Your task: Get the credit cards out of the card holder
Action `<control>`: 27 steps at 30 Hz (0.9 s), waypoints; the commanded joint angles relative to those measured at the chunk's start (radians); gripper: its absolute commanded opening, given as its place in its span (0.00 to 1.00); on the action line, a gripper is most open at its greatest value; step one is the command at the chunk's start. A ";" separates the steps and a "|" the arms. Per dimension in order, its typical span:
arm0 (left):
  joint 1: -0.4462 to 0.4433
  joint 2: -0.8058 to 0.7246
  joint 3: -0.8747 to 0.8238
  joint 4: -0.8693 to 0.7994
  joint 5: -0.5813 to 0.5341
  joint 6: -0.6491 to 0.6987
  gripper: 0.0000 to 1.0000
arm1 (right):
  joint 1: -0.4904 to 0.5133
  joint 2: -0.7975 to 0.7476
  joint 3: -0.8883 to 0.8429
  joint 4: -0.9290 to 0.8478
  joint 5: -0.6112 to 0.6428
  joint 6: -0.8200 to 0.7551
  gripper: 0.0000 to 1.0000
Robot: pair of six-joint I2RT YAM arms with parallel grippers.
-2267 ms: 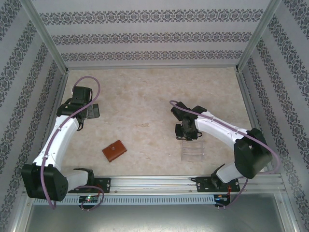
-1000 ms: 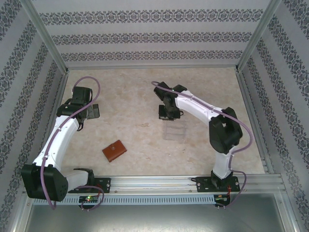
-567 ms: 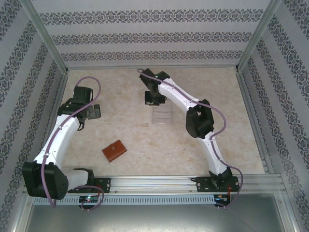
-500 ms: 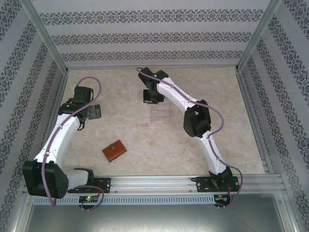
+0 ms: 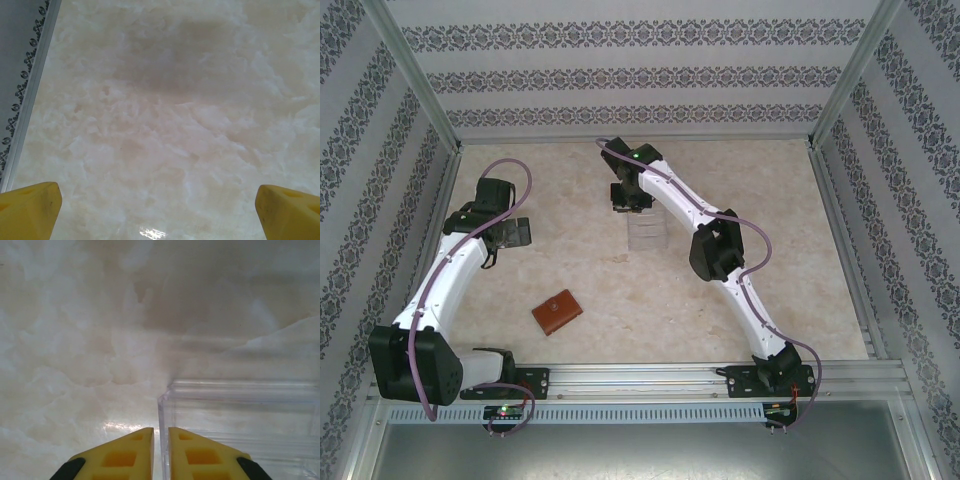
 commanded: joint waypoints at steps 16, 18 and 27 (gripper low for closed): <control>0.005 0.012 0.021 -0.071 0.150 -0.079 1.00 | 0.031 -0.229 -0.165 0.027 0.013 -0.081 0.27; 0.005 0.007 0.001 -0.071 0.223 -0.110 1.00 | 0.043 -0.278 -0.228 0.051 -0.009 -0.092 0.27; -0.018 -0.044 -0.201 -0.016 0.454 -0.384 1.00 | 0.101 -0.463 -0.543 0.231 -0.203 -0.130 0.30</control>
